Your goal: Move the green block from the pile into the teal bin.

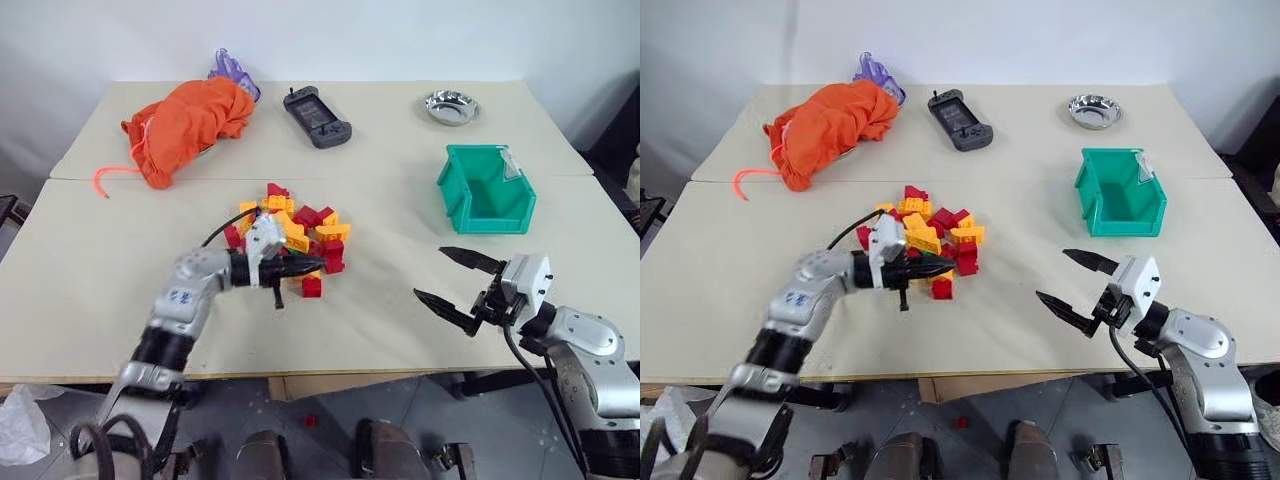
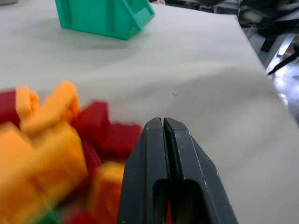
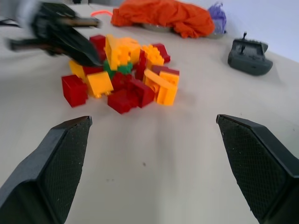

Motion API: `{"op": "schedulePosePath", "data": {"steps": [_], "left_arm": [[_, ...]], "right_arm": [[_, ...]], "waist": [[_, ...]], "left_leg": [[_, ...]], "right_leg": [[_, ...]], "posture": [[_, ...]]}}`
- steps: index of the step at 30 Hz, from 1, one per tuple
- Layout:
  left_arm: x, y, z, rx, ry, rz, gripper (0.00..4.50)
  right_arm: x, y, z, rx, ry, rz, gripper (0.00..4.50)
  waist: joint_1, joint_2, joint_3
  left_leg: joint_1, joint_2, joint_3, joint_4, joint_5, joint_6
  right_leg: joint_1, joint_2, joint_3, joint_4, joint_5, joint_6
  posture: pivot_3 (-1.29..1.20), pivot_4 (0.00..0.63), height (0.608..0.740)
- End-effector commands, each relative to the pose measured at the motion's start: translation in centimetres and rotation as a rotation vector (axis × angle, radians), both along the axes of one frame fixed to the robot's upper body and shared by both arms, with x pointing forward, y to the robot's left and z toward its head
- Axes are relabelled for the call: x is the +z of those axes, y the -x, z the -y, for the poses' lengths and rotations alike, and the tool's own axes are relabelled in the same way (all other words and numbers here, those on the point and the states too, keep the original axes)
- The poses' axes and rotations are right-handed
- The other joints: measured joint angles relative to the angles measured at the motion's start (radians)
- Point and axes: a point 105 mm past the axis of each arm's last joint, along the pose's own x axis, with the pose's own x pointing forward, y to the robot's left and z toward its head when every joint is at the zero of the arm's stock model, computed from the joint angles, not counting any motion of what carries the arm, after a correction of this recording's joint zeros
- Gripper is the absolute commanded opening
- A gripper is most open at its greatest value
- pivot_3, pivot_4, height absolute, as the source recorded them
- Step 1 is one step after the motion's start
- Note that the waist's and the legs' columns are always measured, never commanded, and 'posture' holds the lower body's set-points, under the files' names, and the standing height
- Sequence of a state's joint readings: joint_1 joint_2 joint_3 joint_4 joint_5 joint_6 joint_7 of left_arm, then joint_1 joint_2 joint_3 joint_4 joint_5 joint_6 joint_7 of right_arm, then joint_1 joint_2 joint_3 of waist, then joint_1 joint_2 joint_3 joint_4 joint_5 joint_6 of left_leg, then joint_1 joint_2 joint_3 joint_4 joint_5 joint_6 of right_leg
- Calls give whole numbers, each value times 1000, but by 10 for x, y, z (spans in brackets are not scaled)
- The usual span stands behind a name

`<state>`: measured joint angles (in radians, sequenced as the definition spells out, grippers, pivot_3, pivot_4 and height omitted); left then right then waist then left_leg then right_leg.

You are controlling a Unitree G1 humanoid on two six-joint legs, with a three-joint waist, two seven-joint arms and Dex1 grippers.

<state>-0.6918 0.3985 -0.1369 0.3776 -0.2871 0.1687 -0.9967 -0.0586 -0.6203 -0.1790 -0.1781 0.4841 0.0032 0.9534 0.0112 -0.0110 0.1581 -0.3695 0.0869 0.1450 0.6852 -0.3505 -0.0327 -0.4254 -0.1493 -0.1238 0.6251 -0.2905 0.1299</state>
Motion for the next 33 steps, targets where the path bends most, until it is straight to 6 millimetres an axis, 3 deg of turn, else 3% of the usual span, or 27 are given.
{"op": "schedulePosePath", "data": {"steps": [1,6,9,14,21,25,27,33], "left_arm": [[3,-37,-17,208,-38,35,71],[20,-81,-50,549,73,29,71],[23,-90,-63,637,86,45,71],[15,-50,-38,256,-33,165,71],[-3,5,-47,-35,-167,160,71],[-12,22,-63,-59,-210,88,71],[-10,28,-80,-18,-208,66,71],[17,35,-128,159,-88,52,71]], "right_arm": [[12,4,-2,-11,-21,51,4500],[12,6,-6,-22,-33,55,4500],[11,7,-9,-25,-39,55,4500],[10,6,-14,-24,-49,54,4500],[8,6,-17,-14,-53,45,4500],[8,6,-20,-3,-56,44,4500],[9,4,-22,3,-58,44,4500],[11,3,-26,21,-60,45,4500]], "waist": [[-2,0,0],[-5,-3,2],[-8,-5,3],[-12,-5,3],[-15,-4,3],[-13,-4,3],[-13,-4,3],[-13,-4,3]], "left_leg": [[0,0,0,0,0,0],[0,0,0,0,0,0],[0,0,0,-1,0,0],[0,0,0,-2,0,0],[0,0,0,-1,0,0],[0,0,0,-1,0,0],[0,0,0,-1,0,0],[0,0,0,-1,0,0]], "right_leg": [[0,0,0,0,0,0],[0,0,0,0,0,0],[0,0,0,-1,0,0],[0,0,-1,-1,0,0],[0,0,-1,0,0,0],[0,0,0,0,0,0],[0,0,0,0,0,0],[0,0,0,1,0,0]], "posture": [[0,150,740],[0,150,740],[0,150,740],[0,150,740],[0,150,740],[0,150,740],[0,150,740],[0,150,740]]}}
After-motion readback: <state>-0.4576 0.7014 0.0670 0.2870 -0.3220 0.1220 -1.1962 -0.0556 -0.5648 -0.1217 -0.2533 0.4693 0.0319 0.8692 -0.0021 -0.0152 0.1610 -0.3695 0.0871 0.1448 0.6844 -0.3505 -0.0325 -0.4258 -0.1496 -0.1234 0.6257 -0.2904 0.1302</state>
